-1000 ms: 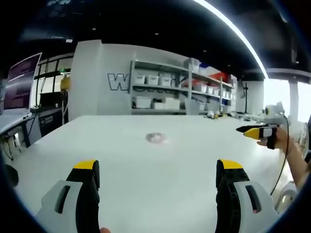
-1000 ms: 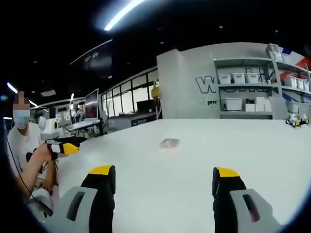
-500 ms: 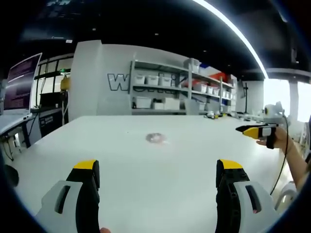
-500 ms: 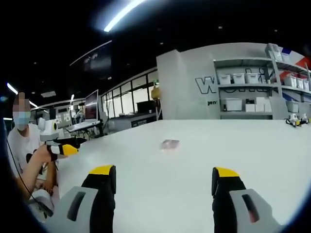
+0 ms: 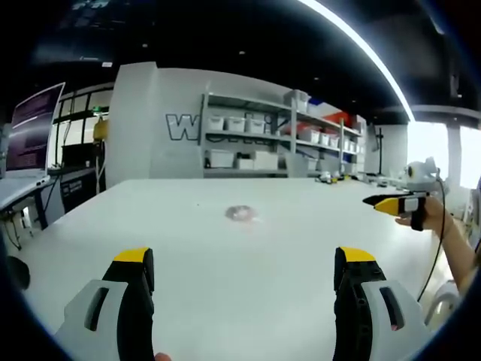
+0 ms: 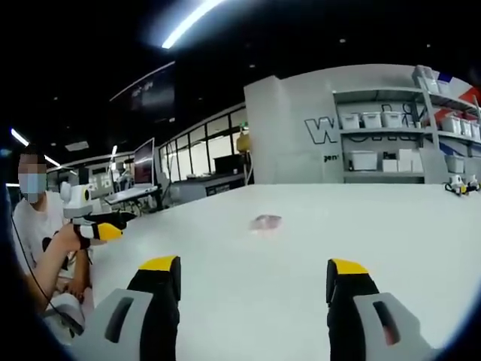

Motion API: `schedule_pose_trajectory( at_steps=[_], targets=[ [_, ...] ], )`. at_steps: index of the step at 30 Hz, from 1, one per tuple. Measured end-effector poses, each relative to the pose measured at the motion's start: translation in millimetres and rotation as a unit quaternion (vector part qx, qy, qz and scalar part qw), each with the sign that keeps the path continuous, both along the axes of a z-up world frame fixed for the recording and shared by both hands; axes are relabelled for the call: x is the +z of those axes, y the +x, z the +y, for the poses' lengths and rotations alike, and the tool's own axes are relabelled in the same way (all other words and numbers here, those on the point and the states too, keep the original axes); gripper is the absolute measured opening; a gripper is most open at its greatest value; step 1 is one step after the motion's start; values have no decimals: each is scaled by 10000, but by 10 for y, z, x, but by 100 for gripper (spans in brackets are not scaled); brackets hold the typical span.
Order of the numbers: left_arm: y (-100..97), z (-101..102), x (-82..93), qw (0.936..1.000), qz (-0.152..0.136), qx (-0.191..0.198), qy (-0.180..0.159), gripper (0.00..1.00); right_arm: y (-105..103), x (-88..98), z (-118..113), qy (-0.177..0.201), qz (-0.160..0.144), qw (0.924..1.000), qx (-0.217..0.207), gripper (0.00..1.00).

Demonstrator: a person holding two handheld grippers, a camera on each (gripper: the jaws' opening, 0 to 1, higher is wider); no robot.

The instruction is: Open the resealable bag by pulling the two sides of the seal apart until the entire bag opening is separated and visibly accessible.

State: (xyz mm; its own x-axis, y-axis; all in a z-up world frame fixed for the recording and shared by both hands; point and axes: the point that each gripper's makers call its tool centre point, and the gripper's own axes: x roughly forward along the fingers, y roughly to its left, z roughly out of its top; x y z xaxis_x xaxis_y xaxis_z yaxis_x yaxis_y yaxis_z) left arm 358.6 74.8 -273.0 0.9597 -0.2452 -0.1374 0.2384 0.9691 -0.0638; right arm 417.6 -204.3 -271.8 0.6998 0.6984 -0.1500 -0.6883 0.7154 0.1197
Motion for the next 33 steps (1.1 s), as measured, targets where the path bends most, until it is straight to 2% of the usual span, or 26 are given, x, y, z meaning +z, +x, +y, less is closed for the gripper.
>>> schedule_pose_trajectory(
  at_steps=[33],
  targets=[
    [2,12,22,10000,-29,-7,10,100,21,29,90,91,-9,9999,71,77]
  ],
)
